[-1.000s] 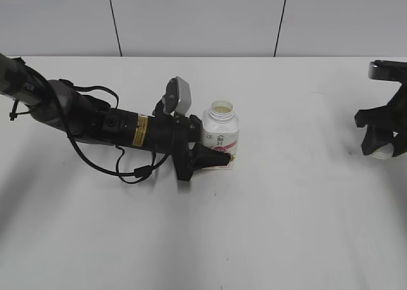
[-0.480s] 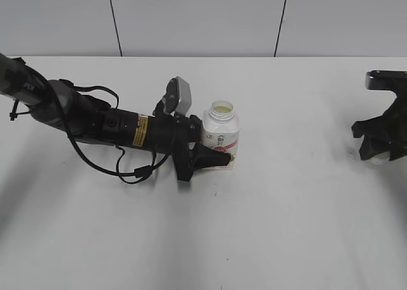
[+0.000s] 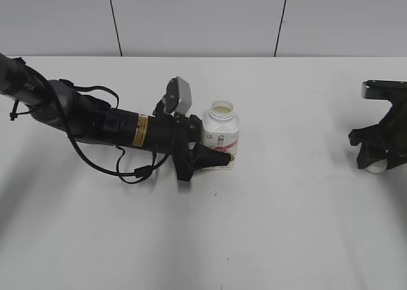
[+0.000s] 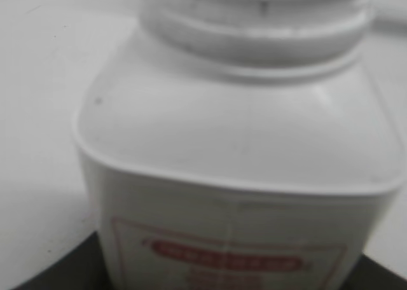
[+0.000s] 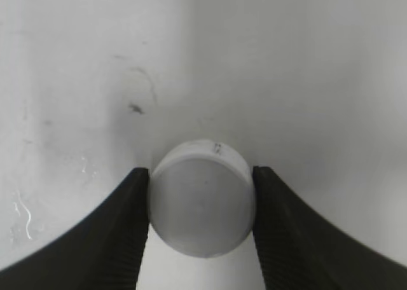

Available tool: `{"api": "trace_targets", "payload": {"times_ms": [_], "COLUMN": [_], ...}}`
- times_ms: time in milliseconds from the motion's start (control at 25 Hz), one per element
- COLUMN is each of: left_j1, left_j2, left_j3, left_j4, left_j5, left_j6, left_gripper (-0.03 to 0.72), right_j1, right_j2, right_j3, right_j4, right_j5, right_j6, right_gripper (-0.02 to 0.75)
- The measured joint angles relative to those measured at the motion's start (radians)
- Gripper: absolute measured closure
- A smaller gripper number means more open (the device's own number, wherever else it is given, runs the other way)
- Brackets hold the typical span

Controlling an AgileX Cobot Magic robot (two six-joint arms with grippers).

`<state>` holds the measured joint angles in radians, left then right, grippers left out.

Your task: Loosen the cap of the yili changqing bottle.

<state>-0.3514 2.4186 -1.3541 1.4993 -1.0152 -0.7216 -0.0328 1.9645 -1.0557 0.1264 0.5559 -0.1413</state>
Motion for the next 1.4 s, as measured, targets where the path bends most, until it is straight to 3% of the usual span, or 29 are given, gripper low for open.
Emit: {"api": "trace_targets", "payload": {"times_ms": [280, 480, 600, 1120, 1400], "left_j1": [0.0, 0.0, 0.0, 0.0, 0.0], "left_j2": [0.0, 0.0, 0.0, 0.0, 0.0], "left_j3": [0.0, 0.0, 0.0, 0.0, 0.0], "left_j4": [0.0, 0.0, 0.0, -0.002, -0.056], "left_j5": [0.001, 0.001, 0.001, 0.001, 0.025], "left_j6": [0.0, 0.0, 0.0, 0.0, 0.0], "left_gripper": [0.3, 0.3, 0.3, 0.292, 0.171], "right_j1": [0.0, 0.0, 0.0, 0.0, -0.001], "right_j2": [0.0, 0.0, 0.0, -0.005, -0.035], "right_j3": [0.0, 0.0, 0.0, -0.07, -0.093], "right_j4": [0.014, 0.024, 0.039, 0.056, 0.105], "right_j5": [0.001, 0.002, 0.003, 0.13, 0.144], "right_j6": [0.004, 0.004, 0.004, 0.006, 0.009], "right_gripper": [0.347, 0.2, 0.167, 0.158, 0.158]}}
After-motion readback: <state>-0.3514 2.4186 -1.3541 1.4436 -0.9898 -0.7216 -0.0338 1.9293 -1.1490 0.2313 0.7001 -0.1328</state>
